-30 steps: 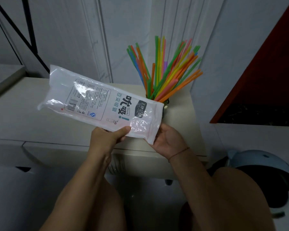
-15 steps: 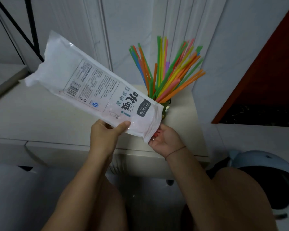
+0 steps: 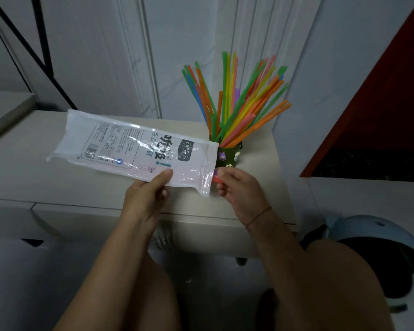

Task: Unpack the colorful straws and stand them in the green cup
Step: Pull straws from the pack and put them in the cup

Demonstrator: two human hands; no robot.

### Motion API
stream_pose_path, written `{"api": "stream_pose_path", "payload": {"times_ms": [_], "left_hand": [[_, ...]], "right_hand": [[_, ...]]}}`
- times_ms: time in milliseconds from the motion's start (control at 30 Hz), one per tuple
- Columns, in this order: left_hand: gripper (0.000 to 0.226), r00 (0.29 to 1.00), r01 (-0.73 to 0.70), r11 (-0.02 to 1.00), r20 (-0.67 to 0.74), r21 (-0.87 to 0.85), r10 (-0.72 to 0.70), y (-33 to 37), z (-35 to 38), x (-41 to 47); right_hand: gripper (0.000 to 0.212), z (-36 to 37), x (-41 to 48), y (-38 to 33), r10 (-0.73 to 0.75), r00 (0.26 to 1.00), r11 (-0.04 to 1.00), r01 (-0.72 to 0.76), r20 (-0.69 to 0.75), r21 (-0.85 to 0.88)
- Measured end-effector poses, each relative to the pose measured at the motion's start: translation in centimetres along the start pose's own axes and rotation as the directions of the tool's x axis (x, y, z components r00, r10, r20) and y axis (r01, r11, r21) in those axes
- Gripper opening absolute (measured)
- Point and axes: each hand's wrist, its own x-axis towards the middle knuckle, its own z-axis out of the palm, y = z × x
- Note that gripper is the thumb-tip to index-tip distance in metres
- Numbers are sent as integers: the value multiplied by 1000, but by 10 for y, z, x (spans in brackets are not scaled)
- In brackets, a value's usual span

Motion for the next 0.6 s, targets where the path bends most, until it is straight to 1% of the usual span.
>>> {"api": "stream_pose_path", "payload": {"times_ms": [67, 100, 167, 267, 433, 600], "left_hand": [[9, 996, 73, 996, 54, -52, -70, 1, -2, 2], [3, 993, 103, 993, 65, -64, -99, 0, -3, 3], [6, 987, 160, 982, 50, -98, -155, -2, -5, 4], [8, 980, 199, 970, 20, -139, -198, -5, -9, 7], [9, 982, 187, 970, -6, -153, -190, -7, -12, 10], [12, 982, 164, 965, -56, -204, -179, -5, -16, 15]], "right_hand": [[22, -7, -1, -4, -31, 999, 988, 34, 21, -152], [21, -11, -1, -6, -42, 998, 979, 48, 37, -200], [17, -18, -1, -10, -62, 996, 968, 75, 60, -241], [11, -27, 1, -18, -87, 996, 971, 92, 33, -219], [8, -40, 3, -27, -83, 997, 978, 80, -9, -191], [10, -55, 2, -36, -97, 994, 988, 89, -57, -125]]}}
